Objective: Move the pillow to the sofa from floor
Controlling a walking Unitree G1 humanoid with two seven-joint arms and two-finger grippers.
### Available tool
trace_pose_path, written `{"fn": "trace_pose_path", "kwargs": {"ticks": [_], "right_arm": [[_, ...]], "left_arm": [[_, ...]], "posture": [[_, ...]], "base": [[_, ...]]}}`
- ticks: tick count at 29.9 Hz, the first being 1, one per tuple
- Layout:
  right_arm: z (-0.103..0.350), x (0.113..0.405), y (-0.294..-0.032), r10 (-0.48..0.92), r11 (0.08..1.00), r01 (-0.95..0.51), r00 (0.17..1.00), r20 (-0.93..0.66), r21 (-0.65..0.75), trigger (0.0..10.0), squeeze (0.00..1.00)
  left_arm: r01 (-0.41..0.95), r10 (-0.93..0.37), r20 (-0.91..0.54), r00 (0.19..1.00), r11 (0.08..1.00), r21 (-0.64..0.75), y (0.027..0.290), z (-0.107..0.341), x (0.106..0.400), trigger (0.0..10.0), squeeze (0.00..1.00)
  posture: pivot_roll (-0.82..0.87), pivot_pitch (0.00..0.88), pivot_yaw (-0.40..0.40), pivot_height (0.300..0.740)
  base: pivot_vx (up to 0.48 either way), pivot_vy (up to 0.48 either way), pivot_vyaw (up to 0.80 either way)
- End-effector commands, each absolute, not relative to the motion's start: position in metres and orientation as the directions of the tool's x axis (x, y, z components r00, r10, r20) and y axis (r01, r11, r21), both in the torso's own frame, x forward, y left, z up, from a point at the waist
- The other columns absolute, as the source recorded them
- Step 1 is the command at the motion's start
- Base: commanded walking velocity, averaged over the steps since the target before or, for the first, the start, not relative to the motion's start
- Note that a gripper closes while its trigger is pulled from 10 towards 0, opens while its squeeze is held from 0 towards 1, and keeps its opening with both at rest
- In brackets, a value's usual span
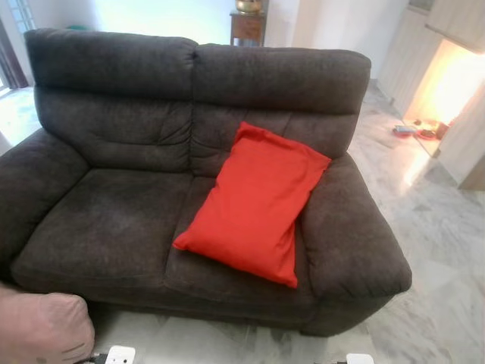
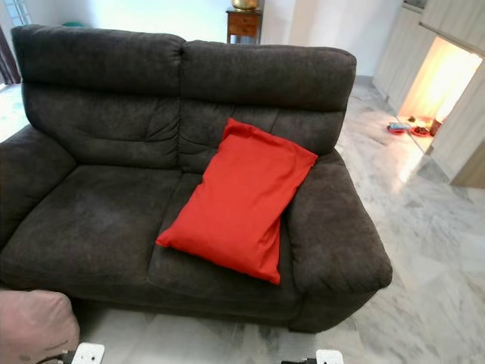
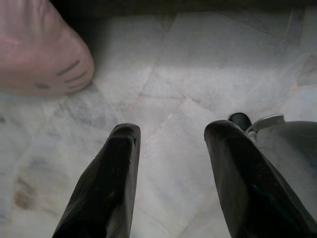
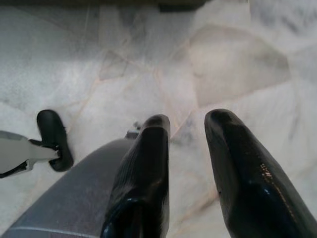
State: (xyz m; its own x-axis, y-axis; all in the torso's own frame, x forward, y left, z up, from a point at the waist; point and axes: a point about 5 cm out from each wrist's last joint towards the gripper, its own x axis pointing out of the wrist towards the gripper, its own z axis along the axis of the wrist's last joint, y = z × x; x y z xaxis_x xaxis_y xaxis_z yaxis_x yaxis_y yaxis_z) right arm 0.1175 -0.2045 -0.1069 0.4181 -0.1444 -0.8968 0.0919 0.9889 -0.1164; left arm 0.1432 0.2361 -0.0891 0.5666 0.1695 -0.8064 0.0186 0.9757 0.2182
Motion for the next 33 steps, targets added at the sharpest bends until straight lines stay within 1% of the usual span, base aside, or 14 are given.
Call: {"fn": "trace_pose_path", "kwargs": {"ticks": [1,10,33], "right_arm": [[-0.1058,0.1198,-0.2068,-0.153,0.987,0.109,0.425,-0.892,-0.117,10.0,0.00],[-0.1054,0.1206,-0.2069,-0.146,0.988,0.102,0.433,-0.889,-0.113,10.0,0.00],[-0.1051,0.1207,-0.2084,-0.142,0.989,0.093,0.436,-0.889,-0.112,10.0,0.00]], "left_arm": [[0.051,0.149,-0.810,0.568,0.975,0.215,0.2335,-0.0889,0.1455,10.0,0.00],[0.049,0.147,-0.815,0.561,0.976,0.210,0.2329,-0.0899,0.1435,10.0,0.00],[0.040,0.147,-0.817,0.558,0.978,0.203,0.2324,-0.0908,0.1413,10.0,0.00]], "posture": [[0.06,0.000,-0.031,0.740],[0.07,0.000,-0.034,0.740],[0.07,0.000,-0.045,0.740]], "base": [[0.000,0.304,-0.44],[0.000,0.312,0.00],[0.000,0.480,0.00]]}}
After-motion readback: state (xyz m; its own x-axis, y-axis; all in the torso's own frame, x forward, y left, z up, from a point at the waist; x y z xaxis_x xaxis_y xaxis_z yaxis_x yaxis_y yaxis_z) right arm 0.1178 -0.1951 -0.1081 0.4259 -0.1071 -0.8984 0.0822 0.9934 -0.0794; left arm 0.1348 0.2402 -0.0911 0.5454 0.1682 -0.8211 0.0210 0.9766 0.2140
